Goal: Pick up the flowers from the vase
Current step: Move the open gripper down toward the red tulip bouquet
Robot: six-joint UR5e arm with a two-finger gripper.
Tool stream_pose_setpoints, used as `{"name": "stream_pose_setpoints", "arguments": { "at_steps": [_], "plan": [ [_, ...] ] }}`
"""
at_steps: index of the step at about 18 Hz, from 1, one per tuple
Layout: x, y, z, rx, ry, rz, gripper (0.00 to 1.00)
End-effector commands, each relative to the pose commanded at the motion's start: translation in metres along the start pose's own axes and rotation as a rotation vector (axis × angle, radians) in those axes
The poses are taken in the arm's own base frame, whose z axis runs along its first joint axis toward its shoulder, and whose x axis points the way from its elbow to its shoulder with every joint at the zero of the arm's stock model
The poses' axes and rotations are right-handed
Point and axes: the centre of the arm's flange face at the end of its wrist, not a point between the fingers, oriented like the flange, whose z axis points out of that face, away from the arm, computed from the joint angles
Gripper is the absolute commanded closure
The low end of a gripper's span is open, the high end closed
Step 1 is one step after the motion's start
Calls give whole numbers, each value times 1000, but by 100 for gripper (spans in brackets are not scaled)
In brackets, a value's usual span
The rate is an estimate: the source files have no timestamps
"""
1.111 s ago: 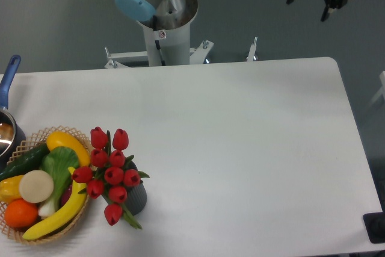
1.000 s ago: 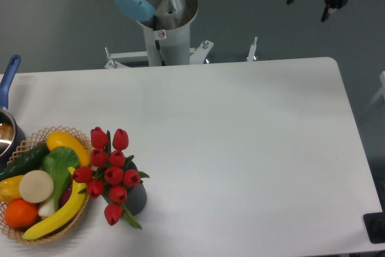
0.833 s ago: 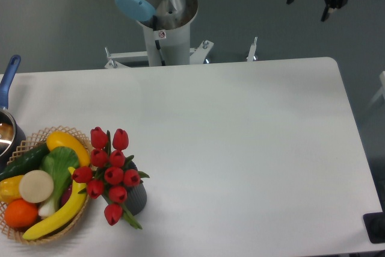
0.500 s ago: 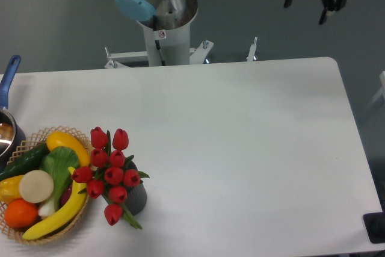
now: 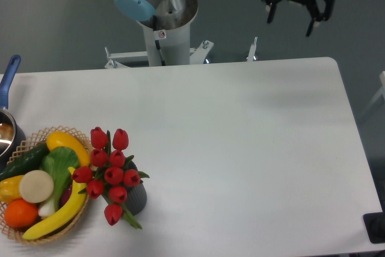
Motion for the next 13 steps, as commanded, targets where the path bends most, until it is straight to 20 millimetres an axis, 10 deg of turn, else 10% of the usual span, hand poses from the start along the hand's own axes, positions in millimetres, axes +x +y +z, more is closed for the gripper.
{"name": "stream_pose_setpoints", "arguments": {
  "at_steps": [13],
  "plan": [
    [49, -30, 73, 309, 52, -47, 0]
  ]
}}
